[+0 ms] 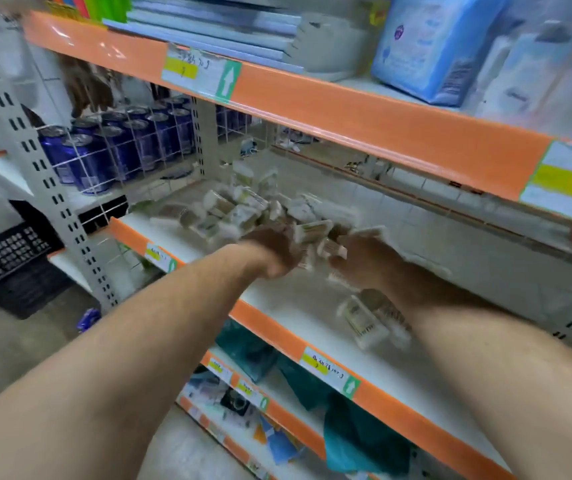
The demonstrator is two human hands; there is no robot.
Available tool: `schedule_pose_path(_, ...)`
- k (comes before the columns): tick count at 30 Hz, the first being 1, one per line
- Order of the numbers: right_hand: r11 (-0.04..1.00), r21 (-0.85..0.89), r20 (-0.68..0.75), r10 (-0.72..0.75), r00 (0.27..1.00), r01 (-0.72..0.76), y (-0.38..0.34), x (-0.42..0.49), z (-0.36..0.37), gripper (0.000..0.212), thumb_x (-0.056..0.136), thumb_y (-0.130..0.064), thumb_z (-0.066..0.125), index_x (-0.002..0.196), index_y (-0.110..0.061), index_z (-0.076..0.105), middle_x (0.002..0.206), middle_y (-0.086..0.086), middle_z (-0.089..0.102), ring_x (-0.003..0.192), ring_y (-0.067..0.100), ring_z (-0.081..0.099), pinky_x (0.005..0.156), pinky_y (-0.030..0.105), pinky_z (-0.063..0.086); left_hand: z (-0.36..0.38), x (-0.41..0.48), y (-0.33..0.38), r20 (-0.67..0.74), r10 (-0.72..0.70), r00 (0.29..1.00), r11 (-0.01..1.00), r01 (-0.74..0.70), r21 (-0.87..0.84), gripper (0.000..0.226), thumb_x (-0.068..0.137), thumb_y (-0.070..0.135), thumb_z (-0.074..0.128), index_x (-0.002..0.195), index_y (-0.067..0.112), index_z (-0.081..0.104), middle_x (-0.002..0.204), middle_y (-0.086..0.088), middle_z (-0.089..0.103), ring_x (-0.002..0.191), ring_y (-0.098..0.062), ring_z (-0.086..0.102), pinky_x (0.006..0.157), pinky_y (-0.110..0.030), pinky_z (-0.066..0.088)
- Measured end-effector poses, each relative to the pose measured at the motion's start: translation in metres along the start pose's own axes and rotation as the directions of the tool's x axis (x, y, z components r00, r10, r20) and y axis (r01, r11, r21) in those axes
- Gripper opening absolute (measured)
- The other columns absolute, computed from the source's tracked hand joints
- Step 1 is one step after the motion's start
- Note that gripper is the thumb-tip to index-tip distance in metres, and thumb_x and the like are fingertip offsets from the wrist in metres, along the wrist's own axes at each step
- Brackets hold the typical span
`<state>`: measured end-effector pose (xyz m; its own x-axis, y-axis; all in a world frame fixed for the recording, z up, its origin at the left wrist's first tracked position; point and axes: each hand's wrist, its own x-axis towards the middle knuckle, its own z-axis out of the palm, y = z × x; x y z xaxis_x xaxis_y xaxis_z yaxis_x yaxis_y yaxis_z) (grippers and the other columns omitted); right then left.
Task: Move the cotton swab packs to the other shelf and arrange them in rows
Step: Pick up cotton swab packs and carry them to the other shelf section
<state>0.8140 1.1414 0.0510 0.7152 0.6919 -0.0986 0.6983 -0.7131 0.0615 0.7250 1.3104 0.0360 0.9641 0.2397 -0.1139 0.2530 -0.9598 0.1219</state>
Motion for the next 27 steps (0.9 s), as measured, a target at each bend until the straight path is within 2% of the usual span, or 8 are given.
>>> schedule_pose_path(3, 0.988, -0.009, -0.041, 0.153, 0.987, -0.154, 0.008, 0.016, 0.007, 0.037, 0.086, -0.042, 0.058, 0.112, -0.015, 0.063, 0.105, 0.008, 0.064, 0.084, 0.020, 0.064, 0.072, 0.032, 0.057, 0.003, 0.029, -0.005, -0.150, 0.056, 0.987, 0.998, -0.053, 0.018, 0.040, 0.097, 0.039, 0.045, 0.125, 0.012, 0.056, 0.127, -0.013, 0.060, 0.117, -0.032, 0.057, 0.089, -0.036, 0.045)
schedule_pose_path(7, 0.973, 0.018, -0.013, 0.231, 0.973, -0.230, 0.011, 0.026, 0.013, 0.045, 0.085, -0.028, 0.066, 0.128, -0.016, 0.058, 0.129, 0.007, 0.056, 0.110, 0.021, 0.061, 0.084, 0.033, 0.055, 0.010, 0.065, -0.009, -0.284, 0.133, 0.950, 0.990, -0.117, 0.074, 0.026, 0.089, 0.038, 0.055, 0.107, 0.022, 0.064, 0.105, -0.006, 0.066, 0.099, -0.029, 0.063, 0.081, -0.039, 0.049)
schedule_pose_path(11, 0.974, -0.032, -0.024, 0.225, 0.974, -0.226, 0.013, 0.035, 0.021, 0.032, 0.089, -0.028, 0.063, 0.117, -0.014, 0.062, 0.117, 0.007, 0.064, 0.102, 0.022, 0.064, 0.081, 0.036, 0.057, 0.016, 0.088, -0.011, -0.254, 0.139, 0.957, 0.990, -0.127, 0.063, 0.024, 0.087, 0.036, 0.059, 0.106, 0.023, 0.066, 0.110, -0.005, 0.066, 0.104, -0.027, 0.063, 0.086, -0.040, 0.049)
schedule_pose_path(16, 0.970, -0.052, 0.028, 0.241, 0.970, -0.239, 0.013, 0.036, 0.022, 0.022, 0.089, -0.028, 0.061, 0.105, -0.014, 0.067, 0.103, 0.005, 0.068, 0.091, 0.021, 0.066, 0.070, 0.033, 0.057, 0.021, 0.100, -0.018, -0.260, 0.199, 0.945, 0.980, -0.200, 0.026, 0.013, 0.086, 0.025, 0.053, 0.093, 0.026, 0.063, 0.103, 0.000, 0.068, 0.097, -0.025, 0.066, 0.079, -0.037, 0.050)
schedule_pose_path(21, 0.979, -0.027, 0.055, 0.202, 0.978, -0.200, 0.010, 0.034, 0.009, 0.017, 0.090, -0.023, 0.060, 0.100, -0.014, 0.070, 0.098, 0.003, 0.068, 0.086, 0.017, 0.065, 0.068, 0.032, 0.056, 0.009, 0.098, -0.021, -0.290, 0.196, 0.937, 0.977, -0.211, -0.018, 0.025, 0.083, 0.032, 0.061, 0.103, 0.019, 0.068, 0.104, -0.008, 0.066, 0.097, -0.030, 0.064, 0.079, -0.037, 0.053)
schedule_pose_path(23, 0.980, 0.073, 0.036, 0.184, 0.982, -0.186, 0.013, 0.033, 0.000, 0.013, 0.087, -0.019, 0.063, 0.098, -0.016, 0.068, 0.102, 0.004, 0.065, 0.087, 0.017, 0.062, 0.071, 0.032, 0.054, -0.002, 0.096, -0.023, -0.314, 0.178, 0.933, 0.974, -0.212, -0.076, 0.024, 0.083, 0.028, 0.061, 0.102, 0.015, 0.067, 0.104, -0.008, 0.066, 0.098, -0.029, 0.063, 0.073, -0.033, 0.049)
schedule_pose_path(25, 0.946, 0.257, 0.023, 0.197, 0.980, -0.196, 0.018, 0.031, -0.008, 0.016, 0.082, -0.014, 0.066, 0.093, -0.025, 0.062, 0.103, 0.000, 0.062, 0.088, 0.017, 0.057, 0.069, 0.029, 0.048, -0.015, 0.093, -0.024, -0.338, 0.127, 0.933, 0.974, -0.181, -0.133, 0.023, 0.082, 0.021, 0.058, 0.104, 0.022, 0.066, 0.103, -0.003, 0.068, 0.096, -0.025, 0.064, 0.069, -0.029, 0.047)
schedule_pose_path(27, 0.898, 0.391, 0.026, 0.208, 0.978, -0.202, 0.022, 0.027, -0.018, 0.024, 0.080, -0.004, 0.065, 0.092, -0.025, 0.062, 0.100, -0.001, 0.062, 0.085, 0.016, 0.057, 0.061, 0.025, 0.045, -0.026, 0.088, -0.026, -0.333, 0.080, 0.940, 0.951, -0.172, -0.257, 0.032, 0.081, 0.014, 0.058, 0.109, 0.027, 0.067, 0.104, -0.001, 0.070, 0.091, -0.022, 0.064, 0.071, -0.030, 0.054)
